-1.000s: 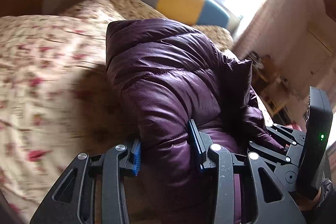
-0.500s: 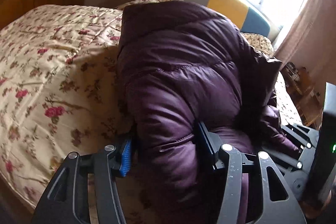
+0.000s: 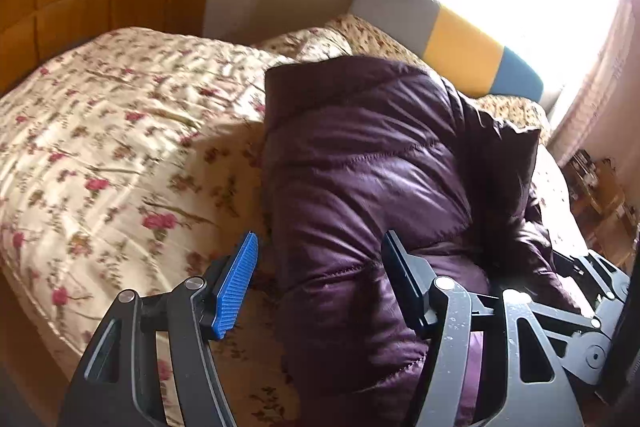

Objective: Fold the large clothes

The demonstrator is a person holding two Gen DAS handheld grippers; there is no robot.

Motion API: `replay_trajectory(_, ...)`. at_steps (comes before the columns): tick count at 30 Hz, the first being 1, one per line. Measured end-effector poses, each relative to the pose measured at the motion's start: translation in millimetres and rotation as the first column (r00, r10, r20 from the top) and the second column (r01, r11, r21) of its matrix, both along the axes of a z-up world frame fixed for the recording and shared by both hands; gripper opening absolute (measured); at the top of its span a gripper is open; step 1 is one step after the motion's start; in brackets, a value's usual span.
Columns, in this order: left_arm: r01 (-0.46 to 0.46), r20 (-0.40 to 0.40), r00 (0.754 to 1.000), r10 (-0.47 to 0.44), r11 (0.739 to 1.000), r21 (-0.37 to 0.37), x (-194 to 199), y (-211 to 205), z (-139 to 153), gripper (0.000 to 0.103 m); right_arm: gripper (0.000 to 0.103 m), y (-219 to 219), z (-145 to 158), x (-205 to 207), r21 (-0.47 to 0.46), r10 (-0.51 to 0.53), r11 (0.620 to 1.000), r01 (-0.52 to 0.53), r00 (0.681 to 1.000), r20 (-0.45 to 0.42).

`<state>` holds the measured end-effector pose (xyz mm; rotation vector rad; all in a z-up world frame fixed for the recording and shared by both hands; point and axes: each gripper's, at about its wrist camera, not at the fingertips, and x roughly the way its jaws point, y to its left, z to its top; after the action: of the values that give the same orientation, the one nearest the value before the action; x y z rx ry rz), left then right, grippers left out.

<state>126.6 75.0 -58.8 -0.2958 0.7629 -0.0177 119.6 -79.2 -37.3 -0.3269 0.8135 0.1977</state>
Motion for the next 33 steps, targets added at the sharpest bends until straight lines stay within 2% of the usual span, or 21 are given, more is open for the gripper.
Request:
replay_trajectory(3, -0.017, 0.022, 1.0, 0.017, 1.0, 0.021, -3.0, 1.1, 9.3, 0.071, 0.078, -1.3, 13.6, -7.5, -0.003, -0.003, 1.0, 0.003, 0.999, 0.044)
replay_trajectory(10, -0.035, 0.03, 0.999, 0.035, 0.999, 0.019, 0.1, 2.6, 20.6, 0.071, 0.076, 8.7, 38.1, -11.7, 0.023, -0.016, 1.0, 0.014, 0.995, 0.096)
replay_trajectory(12, -0.037, 0.039, 0.999, 0.036, 0.999, 0.025, 0.9, 1.2, 24.5, 0.071, 0.064, 7.8, 42.4, -10.0, 0.028, -0.019, 0.999, 0.016, 0.995, 0.102)
replay_trajectory(15, -0.042, 0.05, 0.998, 0.041, 0.999, 0.031, 4.8, 1.5, 28.7, 0.071, 0.053, 9.5, 44.9, -3.5, 0.043, -0.031, 0.999, 0.027, 0.995, 0.1)
replay_trajectory(20, -0.051, 0.061, 0.997, 0.049, 0.998, 0.036, 13.6, 2.9, 34.7, 0.071, 0.051, 15.3, 45.6, 8.9, 0.049, -0.043, 0.998, 0.038, 0.994, 0.097)
replay_trajectory(25, -0.051, 0.066, 0.997, 0.048, 0.998, 0.048, 24.5, 2.2, 37.6, 0.071, 0.046, 25.2, 43.8, 21.2, 0.011, -0.063, 0.998, 0.063, 0.993, 0.1)
replay_trajectory(30, -0.048, 0.058, 0.997, 0.044, 0.997, 0.059, 35.0, -0.7, 35.7, 0.071, 0.028, 35.8, 39.5, 36.8, -0.067, -0.097, 0.992, 0.106, 0.988, 0.121)
replay_trajectory(33, -0.044, 0.051, 0.998, 0.042, 0.997, 0.056, 40.7, -1.6, 33.1, 0.071, 0.024, 40.6, 35.2, 45.0, -0.095, -0.101, 0.989, 0.113, 0.988, 0.121)
